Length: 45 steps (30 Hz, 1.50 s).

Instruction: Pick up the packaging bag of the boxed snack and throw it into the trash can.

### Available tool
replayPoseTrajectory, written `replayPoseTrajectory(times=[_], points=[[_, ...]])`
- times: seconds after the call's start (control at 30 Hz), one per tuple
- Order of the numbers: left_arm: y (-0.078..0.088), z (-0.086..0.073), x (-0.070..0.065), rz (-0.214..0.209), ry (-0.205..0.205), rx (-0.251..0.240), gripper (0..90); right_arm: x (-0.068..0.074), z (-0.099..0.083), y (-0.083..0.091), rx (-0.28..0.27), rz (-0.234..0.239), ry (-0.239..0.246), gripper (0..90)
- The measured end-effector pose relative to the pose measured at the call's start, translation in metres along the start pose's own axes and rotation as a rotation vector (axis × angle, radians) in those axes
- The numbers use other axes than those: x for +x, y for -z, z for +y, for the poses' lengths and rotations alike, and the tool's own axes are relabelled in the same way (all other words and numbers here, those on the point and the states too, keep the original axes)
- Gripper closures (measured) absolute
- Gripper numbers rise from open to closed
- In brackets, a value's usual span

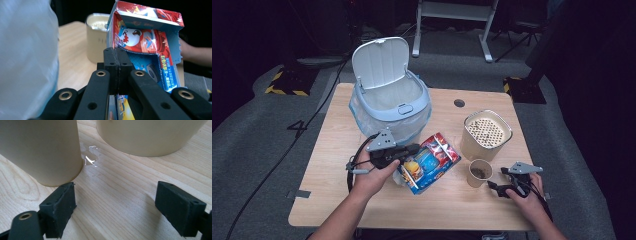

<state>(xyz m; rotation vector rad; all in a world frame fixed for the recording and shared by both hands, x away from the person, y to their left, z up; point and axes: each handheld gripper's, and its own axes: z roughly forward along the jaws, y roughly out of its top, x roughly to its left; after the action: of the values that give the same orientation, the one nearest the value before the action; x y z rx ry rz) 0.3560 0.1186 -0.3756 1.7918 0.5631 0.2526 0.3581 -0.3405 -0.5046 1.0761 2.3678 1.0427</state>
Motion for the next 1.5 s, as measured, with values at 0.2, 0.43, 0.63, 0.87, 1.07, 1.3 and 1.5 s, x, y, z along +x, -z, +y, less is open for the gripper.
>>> replayPoseTrajectory(times=[0.2, 0.43, 0.63, 0.87, 1.07, 1.3, 1.5], points=[[0.013, 0.029, 0.006, 0.025, -0.035, -0.059, 89.0, 0.0, 0.0, 0.0, 0.0, 0.0, 0.0, 16.6], [0.023, 0.052, 0.012, 0.029, -0.068, -0.081, 89.0, 0.0, 0.0, 0.0, 0.001, 0.002, 0.002, 16.5], [0.034, 0.077, 0.017, 0.045, -0.101, -0.112, 89.0, 0.0, 0.0, 0.0, 0.001, 0.002, 0.002, 16.5], [0.041, 0.096, 0.031, 0.063, -0.089, -0.151, 89.0, 0.0, 0.0, 0.0, 0.001, 0.002, 0.002, 16.5], [0.044, 0.109, 0.039, 0.081, -0.084, -0.172, 89.0, 0.0, 0.0, 0.0, 0.001, 0.001, 0.002, 16.5], [0.047, 0.127, 0.043, 0.113, -0.101, -0.176, 88.9, 0.0, 0.0, 0.0, 0.001, 0.001, 0.003, 16.5], [0.047, 0.142, 0.046, 0.152, -0.111, -0.172, 88.9, 0.0, 0.0, 0.0, 0.001, 0.002, 0.002, 16.5]])
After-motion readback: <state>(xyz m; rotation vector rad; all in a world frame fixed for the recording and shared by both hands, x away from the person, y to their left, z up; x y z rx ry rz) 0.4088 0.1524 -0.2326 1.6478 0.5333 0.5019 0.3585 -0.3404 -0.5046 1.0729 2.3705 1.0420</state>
